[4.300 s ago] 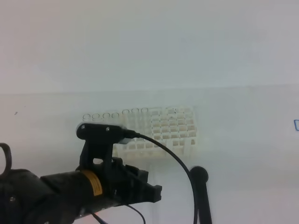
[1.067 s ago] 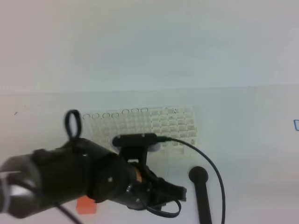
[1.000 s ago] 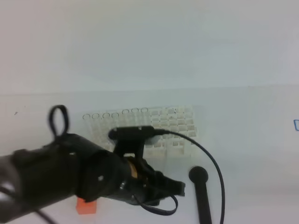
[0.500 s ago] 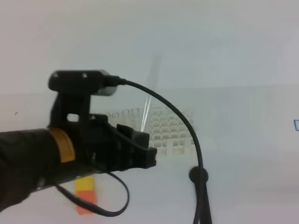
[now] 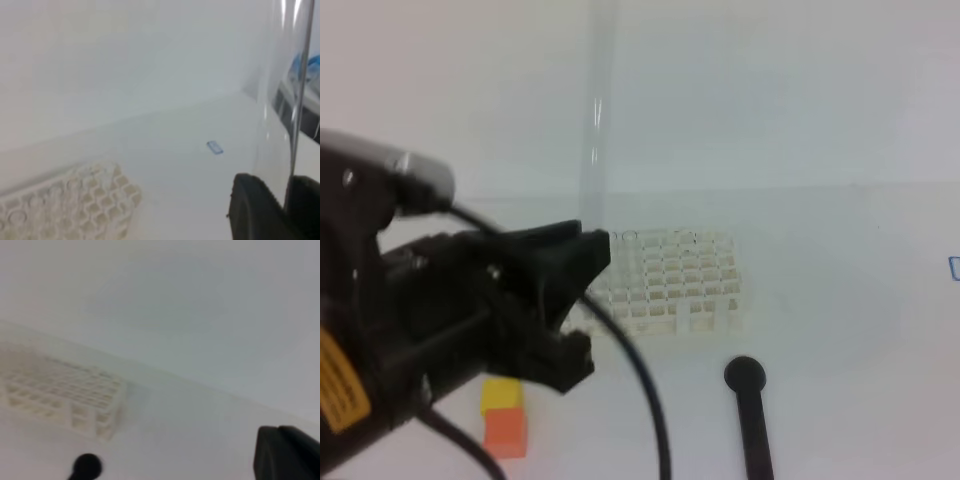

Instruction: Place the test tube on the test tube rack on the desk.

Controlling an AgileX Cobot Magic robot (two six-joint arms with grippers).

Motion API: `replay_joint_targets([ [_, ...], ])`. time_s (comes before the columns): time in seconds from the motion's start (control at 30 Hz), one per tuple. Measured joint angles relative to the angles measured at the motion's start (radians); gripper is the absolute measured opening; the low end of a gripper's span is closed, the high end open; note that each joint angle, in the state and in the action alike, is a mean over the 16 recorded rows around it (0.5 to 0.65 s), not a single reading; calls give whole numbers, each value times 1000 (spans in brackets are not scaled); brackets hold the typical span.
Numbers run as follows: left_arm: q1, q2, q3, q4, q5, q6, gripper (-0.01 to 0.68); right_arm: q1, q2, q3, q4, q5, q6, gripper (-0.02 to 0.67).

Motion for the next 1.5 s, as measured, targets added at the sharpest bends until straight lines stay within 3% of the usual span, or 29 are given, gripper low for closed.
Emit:
replay_joint_targets([
  [0.3, 0, -44, 280, -13, -452, 22, -1, 15, 232, -145, 481, 180, -489, -1],
  [0.5, 0, -45, 399, -54, -629, 55, -1, 86, 366, -171, 658, 226, -672, -1],
  [0.77, 0, -45, 441, -112, -671, 102, -1, 313, 536, -176, 688, 144, -735, -1],
  [1.13, 0, -44, 442, -132, -667, 161, -1, 696, 786, -284, 687, -177, -741, 0],
  [1.3, 0, -31, 443, -132, -674, 194, -1, 781, 858, -374, 750, -291, -745, 31],
  [1.5, 0, 16, 454, -136, -753, 227, -1, 808, 893, -457, 890, -336, -788, 143],
])
